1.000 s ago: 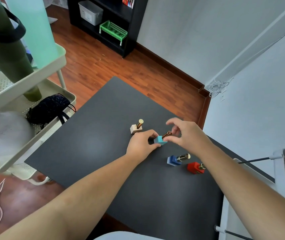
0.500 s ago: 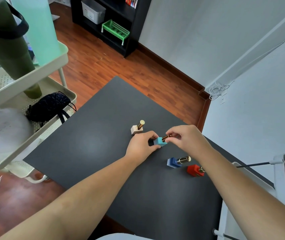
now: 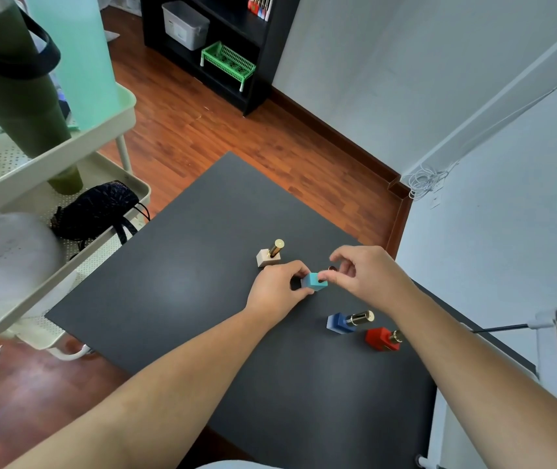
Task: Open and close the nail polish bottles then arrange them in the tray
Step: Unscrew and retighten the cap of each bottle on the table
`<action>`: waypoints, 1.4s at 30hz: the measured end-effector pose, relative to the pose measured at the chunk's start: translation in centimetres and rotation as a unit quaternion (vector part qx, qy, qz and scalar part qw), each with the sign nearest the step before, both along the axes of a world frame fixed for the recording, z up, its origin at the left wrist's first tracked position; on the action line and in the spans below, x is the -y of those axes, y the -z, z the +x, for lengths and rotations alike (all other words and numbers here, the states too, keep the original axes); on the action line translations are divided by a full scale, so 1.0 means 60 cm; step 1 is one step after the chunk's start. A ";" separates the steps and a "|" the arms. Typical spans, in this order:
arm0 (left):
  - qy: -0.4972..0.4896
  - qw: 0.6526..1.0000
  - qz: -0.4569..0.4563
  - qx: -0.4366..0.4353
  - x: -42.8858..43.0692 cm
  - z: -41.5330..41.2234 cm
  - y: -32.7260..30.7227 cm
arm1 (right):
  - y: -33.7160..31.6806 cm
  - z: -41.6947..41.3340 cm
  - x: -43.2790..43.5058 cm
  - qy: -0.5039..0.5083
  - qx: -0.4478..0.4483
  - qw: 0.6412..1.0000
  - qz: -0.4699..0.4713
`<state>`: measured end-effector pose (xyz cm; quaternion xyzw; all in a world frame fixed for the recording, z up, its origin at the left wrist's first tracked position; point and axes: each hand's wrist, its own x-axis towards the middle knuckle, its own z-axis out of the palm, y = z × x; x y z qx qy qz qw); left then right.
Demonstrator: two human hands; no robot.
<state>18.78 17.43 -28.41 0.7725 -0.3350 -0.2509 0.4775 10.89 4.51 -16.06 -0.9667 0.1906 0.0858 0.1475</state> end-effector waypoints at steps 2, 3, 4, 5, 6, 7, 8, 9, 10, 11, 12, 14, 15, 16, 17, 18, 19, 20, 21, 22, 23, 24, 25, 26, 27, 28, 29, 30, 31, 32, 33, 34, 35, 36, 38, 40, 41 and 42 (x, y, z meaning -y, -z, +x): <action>0.003 1.000 -0.001 0.003 0.000 0.000 -0.001 | -0.004 0.002 -0.001 -0.028 -0.025 0.999 0.018; 0.004 1.000 0.002 0.008 0.000 0.000 -0.001 | -0.004 0.004 -0.001 -0.046 -0.040 0.998 0.015; 0.005 1.000 0.004 0.011 0.000 0.000 -0.002 | -0.002 0.007 -0.002 -0.059 -0.050 0.997 0.007; 0.006 1.000 0.005 0.013 0.000 0.000 -0.001 | -0.001 0.010 -0.002 -0.068 -0.052 0.996 -0.002; 0.004 1.000 0.005 0.012 0.000 0.000 -0.001 | 0.001 0.012 -0.002 -0.070 -0.052 0.996 -0.012; 0.002 1.000 0.005 0.010 0.000 -0.001 -0.001 | 0.003 0.013 -0.003 -0.066 -0.053 0.996 -0.024; 0.000 1.000 0.003 0.009 0.000 -0.001 -0.001 | 0.004 0.012 -0.004 -0.056 -0.055 0.996 -0.040; -0.001 1.000 0.001 0.008 0.000 -0.001 -0.001 | 0.005 0.011 -0.004 -0.043 -0.055 0.996 -0.057; -0.001 1.000 0.001 0.009 -0.001 -0.002 -0.001 | 0.004 0.008 -0.003 -0.025 -0.050 0.997 -0.062; -0.001 1.000 0.002 0.010 -0.001 -0.002 -0.002 | 0.002 0.005 -0.001 -0.005 -0.043 0.998 -0.049; 0.001 1.000 0.002 0.011 -0.001 -0.002 -0.003 | -0.001 0.002 0.000 0.013 -0.040 0.999 -0.024; 0.002 1.000 0.000 0.009 -0.002 -0.001 -0.004 | -0.010 0.003 0.003 0.013 -0.044 0.999 0.025; 0.002 1.000 0.000 0.007 -0.002 -0.001 -0.004 | -0.013 0.005 0.003 -0.001 -0.047 0.998 0.041; 0.004 1.000 0.000 0.007 -0.002 -0.001 -0.003 | -0.013 0.007 0.002 -0.016 -0.048 0.998 0.046; 0.005 1.000 0.001 0.008 -0.002 -0.001 -0.003 | -0.012 0.010 0.000 -0.027 -0.047 0.998 0.040; 0.006 1.000 0.000 0.010 -0.002 -0.001 -0.003 | -0.009 0.012 -0.002 -0.030 -0.046 0.998 0.031; 0.005 1.000 0.000 0.010 -0.002 -0.001 -0.002 | -0.006 0.015 -0.005 -0.023 -0.043 0.998 0.025; 0.003 1.000 -0.001 0.009 -0.002 -0.001 -0.002 | -0.004 0.017 -0.007 -0.012 -0.040 0.999 0.018; 0.001 1.000 0.000 0.008 -0.002 -0.001 -0.003 | -0.001 0.019 -0.009 -0.002 -0.039 0.999 0.003; -0.001 1.000 0.001 0.009 -0.002 -0.001 -0.003 | 0.001 0.020 -0.010 0.005 -0.043 0.999 -0.022; -0.002 1.000 0.003 0.010 -0.002 -0.001 -0.003 | 0.004 0.019 -0.010 0.009 -0.048 0.997 -0.053; -0.002 1.000 0.004 0.012 -0.002 -0.002 -0.003 | 0.005 0.017 -0.010 0.014 -0.052 0.995 -0.078; -0.001 1.000 0.004 0.012 -0.002 -0.001 -0.003 | 0.003 0.014 -0.009 0.023 -0.054 0.995 -0.084; 0.000 1.000 0.004 0.011 -0.002 -0.002 -0.003 | 0.000 0.010 -0.009 0.033 -0.054 0.996 -0.070; 0.002 1.000 0.005 0.011 -0.003 -0.002 -0.004 | -0.004 0.008 -0.009 0.036 -0.055 0.997 -0.044; 0.004 1.000 0.007 0.013 -0.003 -0.001 -0.004 | -0.007 0.008 -0.009 0.025 -0.059 0.998 -0.019; 0.005 1.000 0.010 0.015 -0.003 -0.001 -0.006 | -0.010 0.010 -0.009 0.005 -0.063 0.998 0.000; 0.005 1.000 0.012 0.018 -0.003 -0.001 -0.007 | -0.011 0.012 -0.010 -0.015 -0.064 0.998 0.010; 0.005 1.000 0.014 0.020 -0.003 -0.001 -0.008 | -0.012 0.016 -0.012 -0.031 -0.063 0.997 0.011; 0.006 1.000 0.015 0.020 -0.003 -0.001 -0.008 | -0.011 0.018 -0.014 -0.036 -0.061 0.997 0.009; 0.007 1.000 0.016 0.019 -0.002 -0.001 -0.008 | -0.010 0.019 -0.015 -0.033 -0.059 0.998 0.006; 0.007 1.000 0.016 0.017 -0.002 -0.001 -0.007 | -0.008 0.020 -0.016 -0.029 -0.057 0.998 0.003; 0.006 1.000 0.016 0.016 -0.002 -0.001 -0.007 | -0.005 0.019 -0.017 -0.026 -0.055 0.998 -0.003; 0.005 1.000 0.016 0.017 -0.002 -0.001 -0.006 | -0.001 0.016 -0.018 -0.028 -0.054 0.998 -0.011; 0.006 1.000 0.019 0.024 -0.002 -0.002 -0.006 | 0.007 0.009 -0.023 -0.034 -0.042 0.998 -0.028; 0.007 0.999 0.021 0.029 -0.002 -0.003 -0.006 | 0.014 0.002 -0.027 -0.024 -0.027 0.998 -0.046; 0.006 0.999 0.020 0.031 -0.002 -0.004 -0.006 | 0.017 -0.001 -0.029 -0.018 -0.018 0.998 -0.054; 0.005 0.999 0.019 0.033 -0.003 -0.004 -0.006 | 0.020 -0.002 -0.030 -0.014 -0.011 0.998 -0.062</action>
